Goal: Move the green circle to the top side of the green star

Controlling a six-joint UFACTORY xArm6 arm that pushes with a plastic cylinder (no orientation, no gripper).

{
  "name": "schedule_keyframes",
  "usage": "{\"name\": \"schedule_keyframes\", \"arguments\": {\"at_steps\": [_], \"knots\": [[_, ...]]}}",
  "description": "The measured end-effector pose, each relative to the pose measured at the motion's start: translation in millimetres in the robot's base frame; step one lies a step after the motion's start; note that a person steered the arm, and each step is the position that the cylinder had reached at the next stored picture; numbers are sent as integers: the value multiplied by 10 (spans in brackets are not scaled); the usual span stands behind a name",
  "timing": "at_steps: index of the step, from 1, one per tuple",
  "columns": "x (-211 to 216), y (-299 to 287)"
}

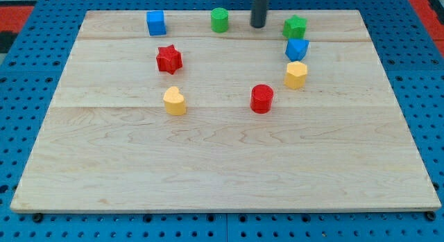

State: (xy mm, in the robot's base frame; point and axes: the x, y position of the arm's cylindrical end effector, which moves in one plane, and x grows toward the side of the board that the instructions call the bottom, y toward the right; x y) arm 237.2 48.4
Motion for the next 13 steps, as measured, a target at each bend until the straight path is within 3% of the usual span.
{"name": "schedule_keyframes", "arguments": {"at_steps": [2,3,5,9,11,13], "knots": [[368,-631],[49,-679],[-175,-1139],[-281,-405],[-283,311],[-283,535]]}}
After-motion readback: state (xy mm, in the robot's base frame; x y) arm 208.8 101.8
